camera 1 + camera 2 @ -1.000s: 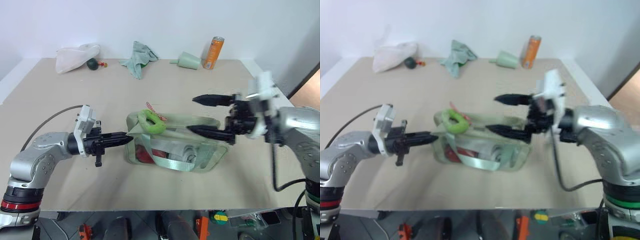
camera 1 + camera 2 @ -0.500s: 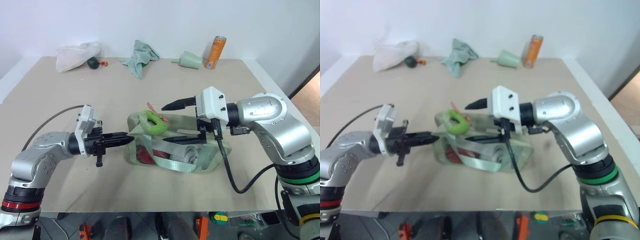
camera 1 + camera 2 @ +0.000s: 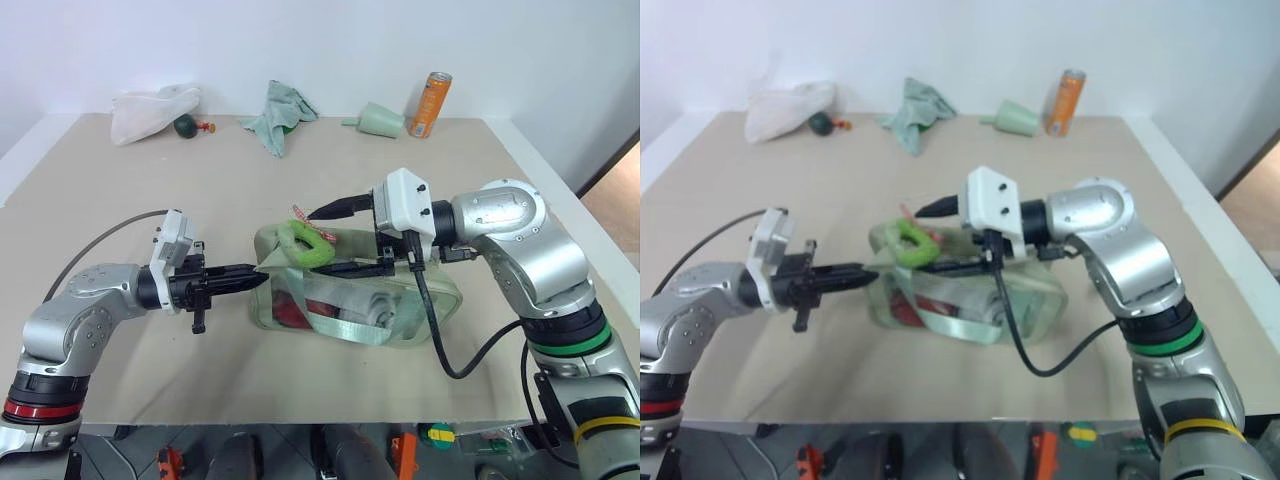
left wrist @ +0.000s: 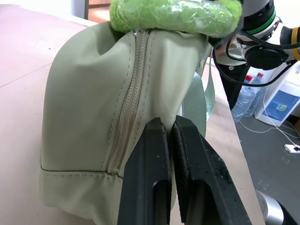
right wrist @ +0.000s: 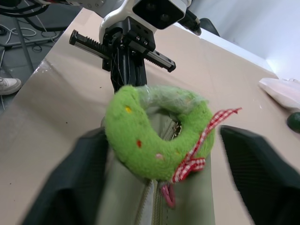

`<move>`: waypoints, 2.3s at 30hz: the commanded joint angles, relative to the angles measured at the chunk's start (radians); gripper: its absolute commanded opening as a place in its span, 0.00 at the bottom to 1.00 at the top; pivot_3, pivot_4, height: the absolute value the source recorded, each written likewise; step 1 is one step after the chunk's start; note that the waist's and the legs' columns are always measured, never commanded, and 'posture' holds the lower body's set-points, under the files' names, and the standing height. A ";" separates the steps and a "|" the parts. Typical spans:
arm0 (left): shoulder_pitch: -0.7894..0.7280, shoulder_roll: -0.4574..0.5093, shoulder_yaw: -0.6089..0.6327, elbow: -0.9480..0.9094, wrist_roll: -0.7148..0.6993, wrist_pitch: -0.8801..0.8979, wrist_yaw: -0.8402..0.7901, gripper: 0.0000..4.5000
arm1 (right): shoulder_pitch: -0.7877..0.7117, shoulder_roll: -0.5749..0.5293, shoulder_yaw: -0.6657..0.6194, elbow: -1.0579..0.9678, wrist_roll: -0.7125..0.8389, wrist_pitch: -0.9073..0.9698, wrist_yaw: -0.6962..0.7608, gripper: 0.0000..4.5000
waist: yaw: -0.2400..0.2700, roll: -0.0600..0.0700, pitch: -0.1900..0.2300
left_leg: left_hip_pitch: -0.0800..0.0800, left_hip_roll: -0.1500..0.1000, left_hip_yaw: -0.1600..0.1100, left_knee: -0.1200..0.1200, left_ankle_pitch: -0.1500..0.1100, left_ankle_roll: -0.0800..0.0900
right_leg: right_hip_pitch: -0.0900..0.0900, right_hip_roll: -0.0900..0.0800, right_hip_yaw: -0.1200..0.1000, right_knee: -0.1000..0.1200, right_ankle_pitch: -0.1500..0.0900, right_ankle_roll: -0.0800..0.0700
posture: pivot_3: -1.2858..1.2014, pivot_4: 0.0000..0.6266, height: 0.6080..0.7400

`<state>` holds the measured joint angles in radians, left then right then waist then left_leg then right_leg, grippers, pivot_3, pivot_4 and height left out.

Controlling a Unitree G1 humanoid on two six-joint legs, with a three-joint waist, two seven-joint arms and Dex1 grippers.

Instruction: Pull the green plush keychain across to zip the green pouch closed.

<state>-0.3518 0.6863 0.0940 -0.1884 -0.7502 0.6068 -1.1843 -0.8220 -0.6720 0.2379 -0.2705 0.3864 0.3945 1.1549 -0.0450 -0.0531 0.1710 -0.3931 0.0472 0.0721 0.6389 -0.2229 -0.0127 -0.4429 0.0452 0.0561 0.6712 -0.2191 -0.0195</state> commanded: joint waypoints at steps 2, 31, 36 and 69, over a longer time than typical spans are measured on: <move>0.002 0.000 -0.007 -0.018 0.004 -0.002 0.003 0.00 | -0.029 0.012 -0.018 -0.007 -0.002 -0.007 0.007 0.41 | 0.000 0.000 0.000 | 0.000 0.000 0.000 0.000 0.000 0.000 | 0.000 0.000 0.000 0.000 0.000 0.000 | 0.52 0.24 1.00; 0.011 -0.017 -0.016 -0.023 -0.003 -0.003 0.021 0.00 | 0.174 -0.410 -0.308 0.105 -0.133 -0.081 0.008 0.01 | 0.012 0.000 0.000 | 0.000 -0.002 0.001 0.000 0.000 0.000 | 0.001 -0.002 0.000 -0.001 0.000 0.000 | 0.52 0.24 1.00; 0.011 -0.022 -0.021 -0.025 -0.004 -0.002 0.021 0.00 | 0.309 -0.552 -0.397 0.178 -0.215 -0.100 -0.008 0.01 | 0.015 0.000 0.000 | 0.001 -0.002 0.001 0.000 0.000 0.000 | 0.001 -0.002 0.000 -0.001 0.000 0.000 | 0.52 0.24 1.00; 0.000 -0.043 0.055 -0.062 -0.131 0.153 0.190 0.68 | 0.531 -0.293 -0.444 0.121 -0.025 0.108 -0.046 1.00 | 0.000 -0.002 -0.004 | 0.003 -0.001 0.004 0.001 0.002 0.002 | 0.003 0.001 0.006 -0.002 0.004 0.006 | 0.52 0.24 1.00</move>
<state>-0.3285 0.6392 0.1128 -0.2194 -0.8573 0.7626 -1.0042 -0.2899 -0.9365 -0.1380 -0.1152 0.3022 0.4856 1.0831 -0.0448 -0.0547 0.1669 -0.3904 0.0460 0.0755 0.6390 -0.2210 -0.0112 -0.4402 0.0461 0.0620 0.6689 -0.2154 -0.0145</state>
